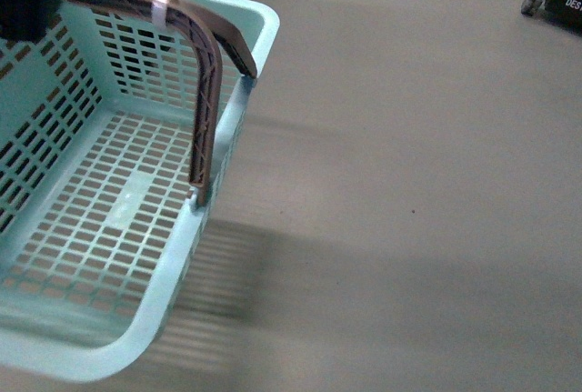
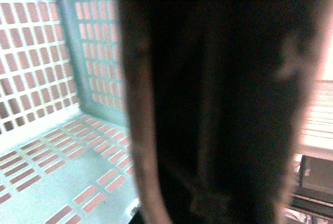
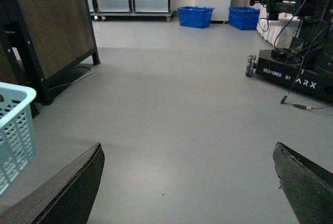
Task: Pick mango and avocado into basket
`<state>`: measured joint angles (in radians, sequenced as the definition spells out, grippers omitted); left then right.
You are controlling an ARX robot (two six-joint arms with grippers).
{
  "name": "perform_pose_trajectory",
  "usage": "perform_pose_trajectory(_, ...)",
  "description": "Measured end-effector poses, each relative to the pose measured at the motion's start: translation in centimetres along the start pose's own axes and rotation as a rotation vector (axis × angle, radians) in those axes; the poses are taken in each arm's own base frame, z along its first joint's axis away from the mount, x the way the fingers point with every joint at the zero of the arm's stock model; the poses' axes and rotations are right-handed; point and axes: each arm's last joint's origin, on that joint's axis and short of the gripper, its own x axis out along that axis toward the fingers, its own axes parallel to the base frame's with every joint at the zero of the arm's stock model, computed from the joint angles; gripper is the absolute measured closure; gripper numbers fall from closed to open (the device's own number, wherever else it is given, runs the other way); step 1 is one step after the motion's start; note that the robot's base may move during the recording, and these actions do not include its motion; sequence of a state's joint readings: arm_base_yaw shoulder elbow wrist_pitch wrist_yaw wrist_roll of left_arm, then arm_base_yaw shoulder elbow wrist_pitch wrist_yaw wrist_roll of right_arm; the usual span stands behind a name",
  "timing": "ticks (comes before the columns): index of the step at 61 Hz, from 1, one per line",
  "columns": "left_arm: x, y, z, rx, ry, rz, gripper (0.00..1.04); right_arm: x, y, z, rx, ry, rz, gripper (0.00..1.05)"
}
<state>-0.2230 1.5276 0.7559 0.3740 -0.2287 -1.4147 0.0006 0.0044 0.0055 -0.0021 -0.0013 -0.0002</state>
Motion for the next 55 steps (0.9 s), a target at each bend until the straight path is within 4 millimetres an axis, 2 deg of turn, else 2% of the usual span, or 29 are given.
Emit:
perform_pose_trajectory(6,-3.4,-1.8,0.7,-0.014,-0.008,-0.02,0.99,0.0,0.0,0.0,0.0,0.0,0.0,0.08)
perform_pose_trajectory(13,-6.4,-3.2,1.3,-0.027,-0.026,-0.034,0.99,0.0,0.0,0.0,0.0,0.0,0.0,0.08)
perform_pose_trajectory(17,-9.0,-4.3,1.6,-0.031,-0.04,-0.053,0.99,0.0,0.0,0.0,0.0,0.0,0.0,0.08)
perform_pose_trajectory(30,-13.6,-6.1,2.5,-0.077,-0.042,-0.113,0.99,0.0,0.0,0.0,0.0,0.0,0.0,0.08)
perform_pose_trajectory(39,-15.0,-6.2,3.4,-0.074,-0.073,-0.119,0.99,0.0,0.0,0.0,0.0,0.0,0.0,0.08)
perform_pose_trajectory(55,-15.6,-6.4,3.9,-0.012,-0.123,-0.134,0.99,0.0,0.0,0.0,0.0,0.0,0.0,0.08)
